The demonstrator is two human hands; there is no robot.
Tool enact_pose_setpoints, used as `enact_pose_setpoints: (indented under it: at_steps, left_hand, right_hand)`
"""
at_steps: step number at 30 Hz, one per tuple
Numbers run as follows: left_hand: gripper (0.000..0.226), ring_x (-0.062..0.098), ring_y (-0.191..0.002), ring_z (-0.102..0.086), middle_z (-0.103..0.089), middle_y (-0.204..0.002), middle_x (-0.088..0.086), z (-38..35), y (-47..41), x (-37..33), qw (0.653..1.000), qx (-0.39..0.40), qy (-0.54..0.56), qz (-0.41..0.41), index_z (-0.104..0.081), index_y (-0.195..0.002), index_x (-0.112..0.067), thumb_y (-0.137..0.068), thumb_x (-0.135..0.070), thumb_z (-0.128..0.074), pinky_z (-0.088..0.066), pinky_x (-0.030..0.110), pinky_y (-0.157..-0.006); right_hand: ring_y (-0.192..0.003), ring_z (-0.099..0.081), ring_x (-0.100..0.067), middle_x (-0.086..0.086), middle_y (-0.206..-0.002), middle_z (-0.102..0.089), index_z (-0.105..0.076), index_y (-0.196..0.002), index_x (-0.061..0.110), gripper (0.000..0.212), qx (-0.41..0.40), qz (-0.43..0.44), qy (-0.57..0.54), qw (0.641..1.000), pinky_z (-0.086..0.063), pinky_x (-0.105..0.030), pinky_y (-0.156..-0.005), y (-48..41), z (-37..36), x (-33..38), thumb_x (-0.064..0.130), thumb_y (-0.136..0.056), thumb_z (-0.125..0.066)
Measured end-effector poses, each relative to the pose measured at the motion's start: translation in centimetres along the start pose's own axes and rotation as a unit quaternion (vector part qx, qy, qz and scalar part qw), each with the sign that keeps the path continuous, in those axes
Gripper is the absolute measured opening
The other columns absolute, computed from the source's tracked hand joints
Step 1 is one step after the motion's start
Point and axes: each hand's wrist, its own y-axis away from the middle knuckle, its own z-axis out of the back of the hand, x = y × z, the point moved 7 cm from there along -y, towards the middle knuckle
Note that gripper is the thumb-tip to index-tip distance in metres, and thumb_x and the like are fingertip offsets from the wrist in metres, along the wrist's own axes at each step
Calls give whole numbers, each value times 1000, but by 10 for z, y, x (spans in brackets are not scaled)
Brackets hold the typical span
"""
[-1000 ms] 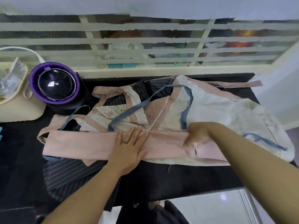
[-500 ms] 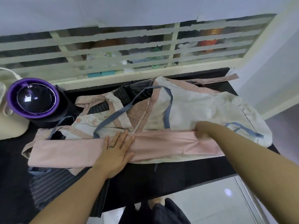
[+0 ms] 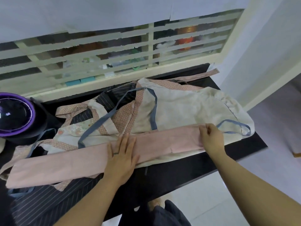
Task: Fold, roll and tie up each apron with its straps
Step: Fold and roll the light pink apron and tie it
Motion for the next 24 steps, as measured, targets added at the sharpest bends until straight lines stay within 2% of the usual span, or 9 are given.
enact_pose_setpoints:
  at_steps: [2, 6, 10, 13, 16, 18, 19, 21, 24]
  left_hand:
    - [81, 11, -140, 30, 32, -151, -6, -3, 0, 2, 1000, 21, 5, 6, 27, -141, -27, -74, -71, 19, 19, 46, -112]
    - [95, 11, -140, 30, 35, -150, -7, -2, 0, 2, 999, 30, 2, 9, 26, -143, -30, -61, -78, 34, 24, 43, -110]
    - [102, 13, -141, 28, 29, -154, -4, -2, 0, 3, 999, 43, 15, 11, 24, -144, -24, -60, -83, 28, 19, 48, -113]
    - [113, 13, -140, 31, 33, -151, -5, -2, 0, 1, 998, 57, -4, 8, 26, -143, -25, -53, -93, 20, 18, 51, -111]
    - [120, 12, -137, 34, 39, -146, -5, 0, 0, -1, 997, 72, -18, 18, 31, -139, -25, -44, -96, 20, 17, 54, -111]
    - [119, 12, -135, 37, 42, -144, -5, -1, 0, -1, 996, 81, -26, 21, 35, -137, -24, -43, -95, 24, 16, 55, -111]
    - [117, 13, -135, 38, 42, -145, -4, 0, -1, -1, 996, 80, -25, 22, 35, -137, -24, -43, -94, 26, 16, 55, -111]
    - [113, 12, -135, 39, 41, -146, -4, 0, -1, -1, 997, 78, -15, 24, 35, -137, -26, -45, -91, 29, 17, 55, -110]
    - [105, 11, -136, 36, 39, -148, -5, 0, -1, -1, 997, 74, -3, 30, 37, -135, -26, -49, -86, 32, 18, 53, -110]
  right_hand:
    - [-80, -55, -33, -15, -85, -61, -58, -114, 5, 26, -12, 44, 36, 998, -37, -33, -65, -1, 2, 10, 20, -100, -43]
    - [-87, -61, -40, -20, -92, -68, -60, -119, 10, 28, 20, 127, 120, 984, -44, -37, -68, -12, -2, 18, 23, -101, -44]
    - [-86, -61, -41, -19, -92, -68, -56, -125, 16, 31, 7, 126, 144, 981, -45, -40, -67, -10, -7, 8, 30, -101, -42]
    - [-84, -60, -40, -17, -88, -66, -56, -123, 19, 31, -13, 80, 158, 984, -42, -38, -65, -9, -6, 0, 36, -100, -43]
    - [-85, -59, -39, -16, -95, -63, -60, -117, 14, 27, -69, 69, 168, 981, -44, -41, -74, -8, 7, 5, 30, -96, -53]
    - [-88, -57, -39, -16, -104, -60, -65, -111, 10, 23, -123, 194, 197, 953, -38, -43, -83, 3, 9, 30, 19, -90, -59]
    - [-91, -57, -39, -15, -107, -60, -66, -111, 10, 26, -112, 295, 206, 926, -35, -43, -85, 17, 0, 48, 18, -88, -57]
    - [-107, -52, -36, -15, -120, -61, -62, -120, 7, 37, 24, 478, 178, 860, -30, -42, -97, 62, -43, 80, 26, -92, -47]
    - [-135, -38, -27, -11, -143, -48, -49, -137, 7, 54, 175, 533, 220, 798, -19, -44, -112, 119, -109, 91, 41, -102, -28]
